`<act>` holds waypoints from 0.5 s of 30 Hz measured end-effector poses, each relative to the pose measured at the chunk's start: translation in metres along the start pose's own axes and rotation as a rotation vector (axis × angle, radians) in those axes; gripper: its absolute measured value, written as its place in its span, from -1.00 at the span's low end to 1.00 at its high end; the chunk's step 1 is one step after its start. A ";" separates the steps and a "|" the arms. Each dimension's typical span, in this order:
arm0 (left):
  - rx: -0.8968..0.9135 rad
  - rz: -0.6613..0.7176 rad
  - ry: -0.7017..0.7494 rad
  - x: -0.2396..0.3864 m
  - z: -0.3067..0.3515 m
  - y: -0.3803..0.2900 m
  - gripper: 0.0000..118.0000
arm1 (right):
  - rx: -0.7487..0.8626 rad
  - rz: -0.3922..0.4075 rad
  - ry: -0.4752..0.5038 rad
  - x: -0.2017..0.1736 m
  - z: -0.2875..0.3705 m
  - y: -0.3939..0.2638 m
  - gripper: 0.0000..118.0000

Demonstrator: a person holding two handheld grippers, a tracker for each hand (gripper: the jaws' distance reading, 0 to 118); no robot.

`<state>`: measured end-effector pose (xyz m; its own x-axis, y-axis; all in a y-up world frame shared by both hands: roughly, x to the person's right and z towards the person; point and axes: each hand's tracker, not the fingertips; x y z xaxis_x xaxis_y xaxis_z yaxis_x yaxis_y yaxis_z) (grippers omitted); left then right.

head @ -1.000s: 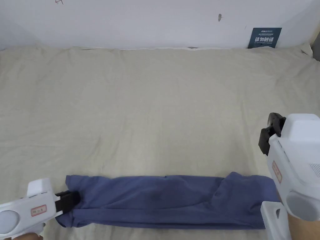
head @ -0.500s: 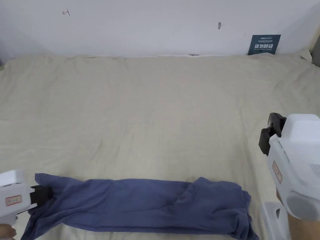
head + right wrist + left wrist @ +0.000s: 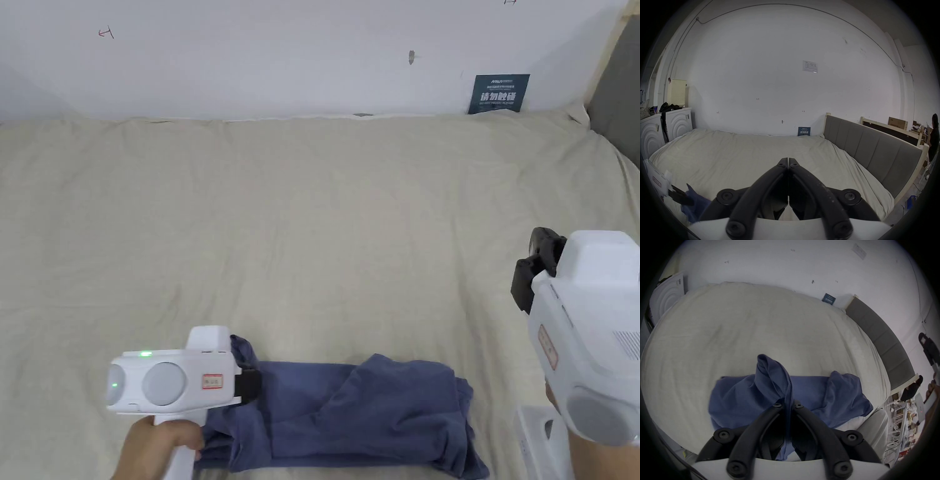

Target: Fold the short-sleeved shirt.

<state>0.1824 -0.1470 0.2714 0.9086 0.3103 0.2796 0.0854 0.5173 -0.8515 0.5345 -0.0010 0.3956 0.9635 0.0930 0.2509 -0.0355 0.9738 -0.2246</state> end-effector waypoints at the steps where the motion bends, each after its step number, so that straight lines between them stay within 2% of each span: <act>1: -0.008 -0.007 0.003 0.006 -0.008 -0.001 -0.88 | 0.000 0.000 -0.001 0.002 0.000 0.000 -0.97; 5: -0.042 -0.017 0.002 0.018 -0.025 -0.006 -0.85 | -0.006 0.002 -0.008 0.005 0.001 -0.002 -0.97; 6: -0.039 -0.010 0.005 0.019 -0.026 -0.007 -0.70 | -0.006 0.003 -0.010 0.006 0.001 -0.002 -0.97; 7: -0.034 -0.005 0.000 0.019 -0.025 -0.008 -0.40 | -0.007 0.001 -0.011 0.006 0.001 -0.002 -0.97; 8: -0.028 0.005 -0.026 0.019 -0.024 -0.007 0.08 | -0.008 0.000 -0.012 0.006 0.001 -0.002 -0.97; 9: -0.032 0.011 -0.047 0.020 -0.024 -0.007 0.75 | -0.009 -0.001 -0.013 0.007 0.001 -0.002 -0.97; 10: -0.037 0.014 -0.059 0.020 -0.022 -0.006 1.00 | -0.010 -0.002 -0.013 0.007 0.000 -0.002 -0.97; 11: -0.032 0.016 -0.068 0.021 -0.019 -0.006 1.00 | -0.011 -0.002 -0.012 0.006 0.000 -0.002 -0.97; 12: 0.023 0.025 -0.096 0.021 -0.010 -0.006 0.91 | -0.012 -0.003 -0.011 0.006 0.000 -0.002 -0.97; 15: 0.031 0.039 -0.087 0.020 0.006 0.001 0.89 | -0.010 -0.005 -0.006 0.003 0.000 -0.001 -0.97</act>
<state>0.1984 -0.1351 0.2788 0.8719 0.3979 0.2854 0.0370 0.5277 -0.8486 0.5375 -0.0019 0.3967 0.9622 0.0894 0.2572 -0.0281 0.9721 -0.2328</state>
